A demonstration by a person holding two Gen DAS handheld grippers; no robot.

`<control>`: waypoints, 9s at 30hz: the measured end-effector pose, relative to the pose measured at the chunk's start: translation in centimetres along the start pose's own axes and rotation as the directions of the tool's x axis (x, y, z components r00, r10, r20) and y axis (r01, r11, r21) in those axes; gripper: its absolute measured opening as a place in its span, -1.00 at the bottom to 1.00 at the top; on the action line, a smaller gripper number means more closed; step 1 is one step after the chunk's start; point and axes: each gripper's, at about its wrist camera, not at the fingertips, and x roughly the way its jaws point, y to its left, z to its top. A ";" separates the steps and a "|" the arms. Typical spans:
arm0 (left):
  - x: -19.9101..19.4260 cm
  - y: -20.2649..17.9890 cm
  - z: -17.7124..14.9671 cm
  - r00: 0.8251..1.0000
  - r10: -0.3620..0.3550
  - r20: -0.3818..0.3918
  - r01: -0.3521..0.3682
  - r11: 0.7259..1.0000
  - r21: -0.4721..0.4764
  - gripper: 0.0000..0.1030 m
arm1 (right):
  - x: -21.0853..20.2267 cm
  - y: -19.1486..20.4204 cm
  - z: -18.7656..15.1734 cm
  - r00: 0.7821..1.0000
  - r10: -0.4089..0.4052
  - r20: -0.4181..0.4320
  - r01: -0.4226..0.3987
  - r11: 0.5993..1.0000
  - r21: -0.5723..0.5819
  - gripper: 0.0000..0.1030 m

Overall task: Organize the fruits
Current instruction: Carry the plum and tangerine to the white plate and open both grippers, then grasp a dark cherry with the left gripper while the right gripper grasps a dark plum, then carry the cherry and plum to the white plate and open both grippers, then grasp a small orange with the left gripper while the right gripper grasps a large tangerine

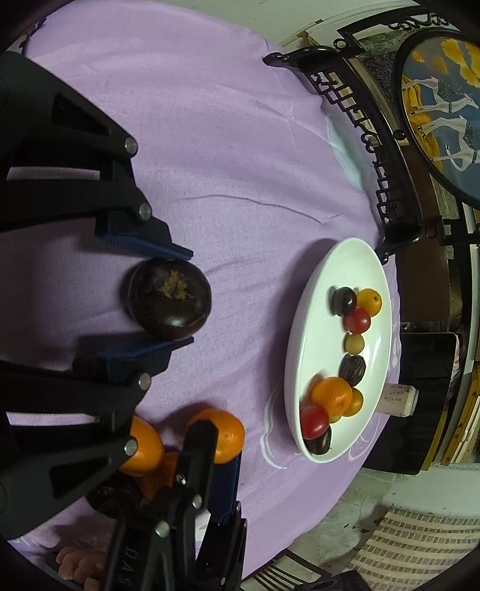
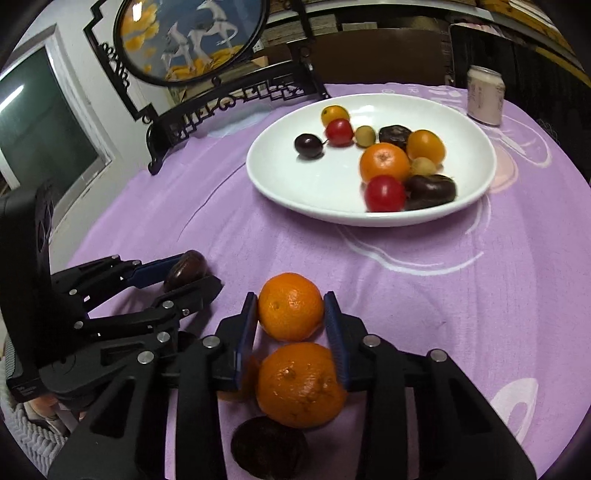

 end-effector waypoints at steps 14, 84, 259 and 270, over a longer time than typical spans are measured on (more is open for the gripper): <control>-1.4 0.4 0.5 0.999 -0.003 0.047 0.004 1.000 -0.025 -0.22 | -3.9 -2.6 0.4 0.995 0.050 0.089 -0.057 0.995 0.076 -0.29; 3.6 -1.5 4.6 0.999 -0.035 -0.009 0.035 0.998 0.045 -0.30 | -4.0 -7.7 10.1 0.980 0.018 0.198 -0.048 0.988 0.146 -0.29; -5.7 -3.3 -2.6 0.979 0.118 0.167 -0.123 0.992 0.025 0.77 | -4.1 0.4 -5.1 0.991 -0.108 0.073 0.117 0.985 -0.130 0.40; -5.6 -2.6 -2.4 0.971 0.169 0.171 -0.172 0.985 0.001 0.77 | -3.3 0.9 -4.7 0.991 -0.114 0.068 0.123 0.983 -0.134 0.26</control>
